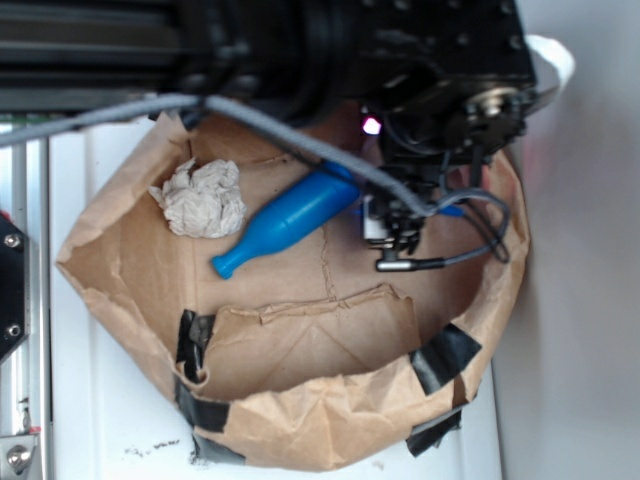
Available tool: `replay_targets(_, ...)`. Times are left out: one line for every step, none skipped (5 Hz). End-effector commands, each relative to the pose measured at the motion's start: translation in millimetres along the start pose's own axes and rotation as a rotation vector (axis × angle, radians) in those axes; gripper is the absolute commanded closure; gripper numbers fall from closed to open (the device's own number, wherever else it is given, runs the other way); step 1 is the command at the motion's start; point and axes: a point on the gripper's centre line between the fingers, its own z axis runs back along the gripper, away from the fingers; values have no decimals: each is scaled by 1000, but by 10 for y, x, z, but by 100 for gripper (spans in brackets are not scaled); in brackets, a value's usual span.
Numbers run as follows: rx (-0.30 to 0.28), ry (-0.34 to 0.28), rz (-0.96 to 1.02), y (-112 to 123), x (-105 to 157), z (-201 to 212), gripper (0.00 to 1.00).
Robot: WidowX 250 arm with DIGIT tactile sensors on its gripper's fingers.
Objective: Grab the rock.
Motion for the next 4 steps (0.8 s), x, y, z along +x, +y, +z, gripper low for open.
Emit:
replay_targets(-128,-152,18,-113,243,301,0)
replay_targets(-129,-147,18,-164,280,257,0)
replay_targets(-126,-135,19,-186,283,192,0)
replay_targets(-122,-140,20,-218,311,139,0)
